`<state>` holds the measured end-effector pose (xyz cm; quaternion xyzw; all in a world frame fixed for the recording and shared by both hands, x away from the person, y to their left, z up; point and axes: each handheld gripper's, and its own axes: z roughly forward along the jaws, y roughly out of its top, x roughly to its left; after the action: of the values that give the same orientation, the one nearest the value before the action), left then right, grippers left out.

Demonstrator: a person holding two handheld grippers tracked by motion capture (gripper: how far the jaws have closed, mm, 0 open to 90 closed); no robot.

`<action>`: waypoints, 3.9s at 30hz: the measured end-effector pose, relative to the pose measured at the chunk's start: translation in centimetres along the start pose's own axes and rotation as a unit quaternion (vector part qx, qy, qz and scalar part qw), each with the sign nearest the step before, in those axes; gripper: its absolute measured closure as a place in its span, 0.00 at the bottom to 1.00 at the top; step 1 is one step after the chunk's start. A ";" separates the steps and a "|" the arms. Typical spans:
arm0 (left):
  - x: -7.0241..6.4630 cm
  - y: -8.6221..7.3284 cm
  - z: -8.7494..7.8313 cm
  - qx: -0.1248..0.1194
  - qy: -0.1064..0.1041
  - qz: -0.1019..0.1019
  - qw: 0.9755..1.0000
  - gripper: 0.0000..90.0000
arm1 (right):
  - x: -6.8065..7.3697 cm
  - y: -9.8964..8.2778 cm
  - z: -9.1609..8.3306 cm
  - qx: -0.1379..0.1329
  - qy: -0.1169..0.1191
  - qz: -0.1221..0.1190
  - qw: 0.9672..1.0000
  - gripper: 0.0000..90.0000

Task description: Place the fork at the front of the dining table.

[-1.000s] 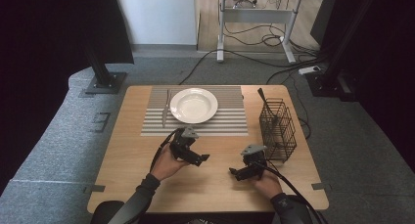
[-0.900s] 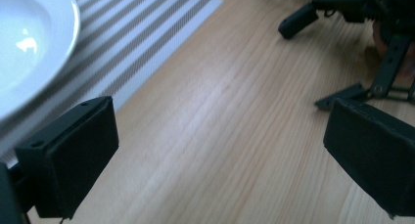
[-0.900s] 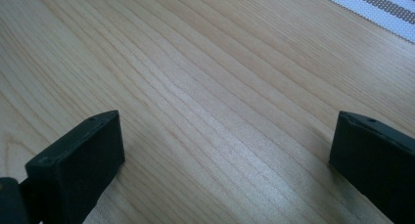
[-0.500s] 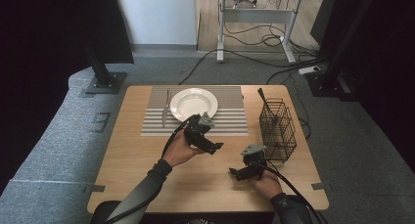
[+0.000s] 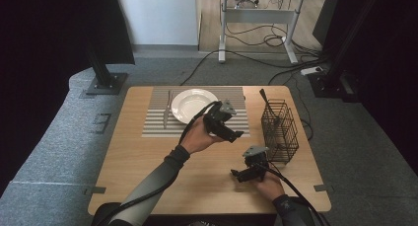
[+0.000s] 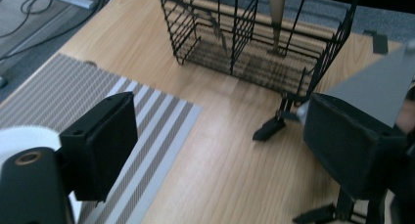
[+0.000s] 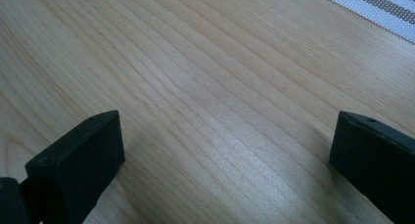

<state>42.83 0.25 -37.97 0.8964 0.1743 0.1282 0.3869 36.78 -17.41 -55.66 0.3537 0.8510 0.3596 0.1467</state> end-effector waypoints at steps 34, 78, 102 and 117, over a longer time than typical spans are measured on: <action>-1.7 6.5 7.6 0.023 -0.086 -0.007 0.996 0.68 | -0.1 0.0 0.0 0.000 0.001 -0.004 1.000 0.00; -1.5 9.7 -2.6 -0.058 -0.081 0.022 0.995 0.97 | 0.0 0.0 0.0 0.001 0.001 0.000 1.000 0.00; 2.8 0.4 -6.9 -0.026 -0.048 -0.036 0.998 0.97 | 0.0 0.2 0.0 0.007 0.001 0.004 1.000 0.00; 2.7 -3.8 -6.2 -0.001 -0.067 -0.051 0.996 0.97 | -0.8 4.4 -2.4 -0.031 0.009 -0.009 0.999 0.36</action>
<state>42.15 7.85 -36.38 0.8924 0.1939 0.0484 0.4045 38.29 -17.02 -50.90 0.3376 0.8440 0.3876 0.1529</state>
